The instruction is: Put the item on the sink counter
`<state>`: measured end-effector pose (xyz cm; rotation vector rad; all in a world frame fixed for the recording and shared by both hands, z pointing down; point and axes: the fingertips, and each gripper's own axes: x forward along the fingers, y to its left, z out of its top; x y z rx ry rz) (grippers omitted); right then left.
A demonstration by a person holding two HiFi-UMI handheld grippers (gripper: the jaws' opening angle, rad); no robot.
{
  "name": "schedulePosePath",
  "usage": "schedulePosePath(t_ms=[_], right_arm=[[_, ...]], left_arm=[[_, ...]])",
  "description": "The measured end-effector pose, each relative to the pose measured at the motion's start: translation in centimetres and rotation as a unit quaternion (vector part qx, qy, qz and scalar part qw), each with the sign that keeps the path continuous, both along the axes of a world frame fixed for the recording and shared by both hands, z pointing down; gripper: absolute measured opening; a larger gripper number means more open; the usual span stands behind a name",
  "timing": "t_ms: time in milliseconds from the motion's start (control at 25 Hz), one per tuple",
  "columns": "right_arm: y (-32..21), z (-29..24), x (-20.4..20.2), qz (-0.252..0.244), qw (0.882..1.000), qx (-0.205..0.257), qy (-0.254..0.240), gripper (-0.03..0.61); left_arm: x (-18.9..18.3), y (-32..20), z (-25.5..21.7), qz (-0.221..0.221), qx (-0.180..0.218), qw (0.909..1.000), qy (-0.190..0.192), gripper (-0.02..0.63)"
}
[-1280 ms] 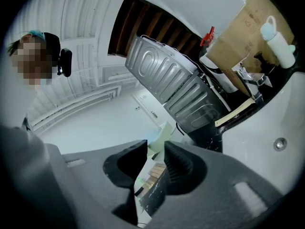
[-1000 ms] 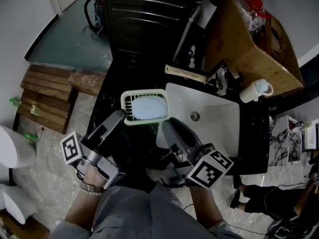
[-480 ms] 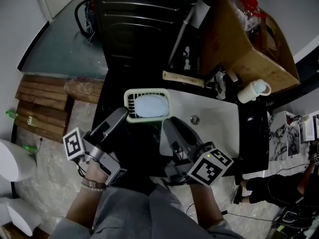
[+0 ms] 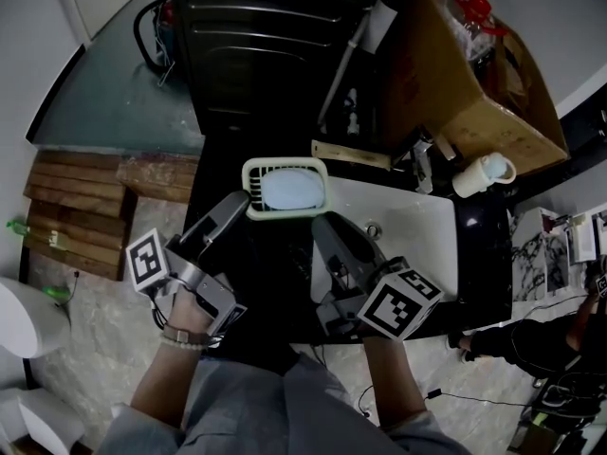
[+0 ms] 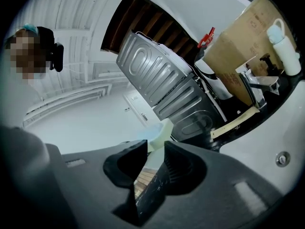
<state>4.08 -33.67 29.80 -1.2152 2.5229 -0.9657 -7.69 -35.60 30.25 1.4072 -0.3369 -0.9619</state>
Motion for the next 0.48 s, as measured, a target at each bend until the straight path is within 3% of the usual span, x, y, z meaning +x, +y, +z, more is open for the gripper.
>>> schedulePosePath(t_ms=[480], right_arm=[[-3.6, 3.6, -0.2, 0.0, 0.999, -0.026, 0.026, 0.103]], left_arm=[[-0.5, -3.7, 2.6, -0.002, -0.018, 0.9997, -0.016, 0.086]])
